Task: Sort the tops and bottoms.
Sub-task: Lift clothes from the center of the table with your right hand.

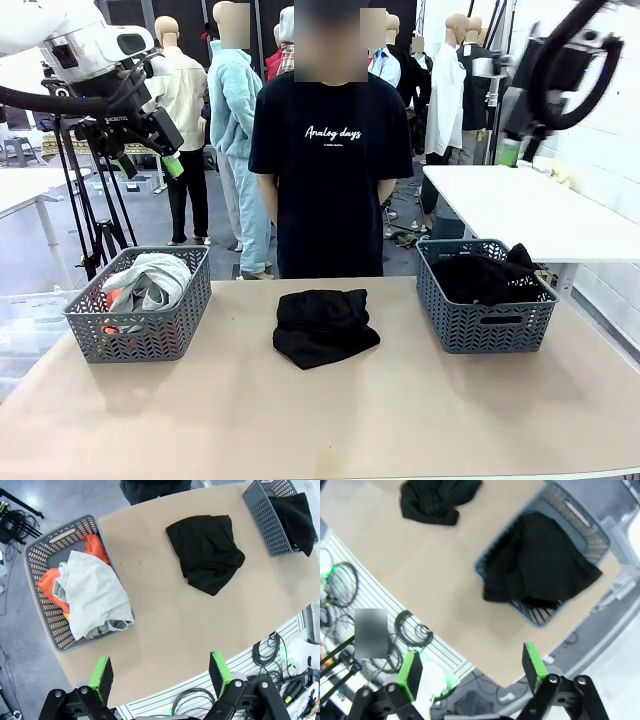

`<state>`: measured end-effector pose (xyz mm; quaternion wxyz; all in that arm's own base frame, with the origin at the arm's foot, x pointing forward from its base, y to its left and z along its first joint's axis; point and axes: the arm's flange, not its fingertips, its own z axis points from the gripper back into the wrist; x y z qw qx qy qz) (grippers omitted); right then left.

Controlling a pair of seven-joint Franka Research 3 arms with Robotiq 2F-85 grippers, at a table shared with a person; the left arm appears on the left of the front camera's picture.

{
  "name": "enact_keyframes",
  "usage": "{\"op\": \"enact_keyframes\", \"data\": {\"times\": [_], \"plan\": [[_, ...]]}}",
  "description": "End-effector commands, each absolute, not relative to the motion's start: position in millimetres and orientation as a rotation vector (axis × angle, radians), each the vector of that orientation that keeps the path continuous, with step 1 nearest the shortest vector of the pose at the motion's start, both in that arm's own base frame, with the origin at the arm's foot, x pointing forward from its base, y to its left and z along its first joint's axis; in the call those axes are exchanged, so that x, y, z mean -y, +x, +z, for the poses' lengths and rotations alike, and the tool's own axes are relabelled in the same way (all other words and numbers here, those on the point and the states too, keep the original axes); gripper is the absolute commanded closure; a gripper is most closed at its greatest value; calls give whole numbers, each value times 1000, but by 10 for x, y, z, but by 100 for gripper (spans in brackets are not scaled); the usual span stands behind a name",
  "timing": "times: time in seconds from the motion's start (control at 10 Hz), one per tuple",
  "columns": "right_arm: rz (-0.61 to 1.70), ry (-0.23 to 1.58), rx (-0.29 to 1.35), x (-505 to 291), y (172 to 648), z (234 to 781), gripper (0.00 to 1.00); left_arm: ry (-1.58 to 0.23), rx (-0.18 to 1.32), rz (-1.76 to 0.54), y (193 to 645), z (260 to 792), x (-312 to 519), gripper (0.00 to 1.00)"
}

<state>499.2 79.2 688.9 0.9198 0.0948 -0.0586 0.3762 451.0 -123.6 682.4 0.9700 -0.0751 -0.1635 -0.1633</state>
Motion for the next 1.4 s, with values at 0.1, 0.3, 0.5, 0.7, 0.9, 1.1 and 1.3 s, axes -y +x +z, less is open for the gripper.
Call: {"op": "enact_keyframes", "data": {"times": [0.1, 0.3, 0.5, 0.7, 0.9, 1.1, 1.3], "plan": [[879, 304, 26, -1778, 5330, 6090, 0, -151, 329, -338, 4460, 6804, 1205, 0], [911, 319, -25, -2164, 5531, 5551, 0, -151, 329, -338, 4460, 6804, 1205, 0], [902, 280, -71, -2372, 5583, 5018, 0, -151, 329, -338, 4460, 6804, 1205, 0], [925, 319, -68, -2395, 5607, 5049, 0, -151, 329, -338, 4460, 6804, 1205, 0], [925, 319, -68, -2395, 5607, 5049, 0, -151, 329, -338, 4460, 6804, 1205, 0], [931, 308, -59, -2436, 5628, 4956, 0, -151, 329, -338, 4460, 6804, 1205, 0], [916, 278, 80, -2692, 5655, 4909, 0, -151, 329, -338, 4460, 6804, 1205, 0]]}}
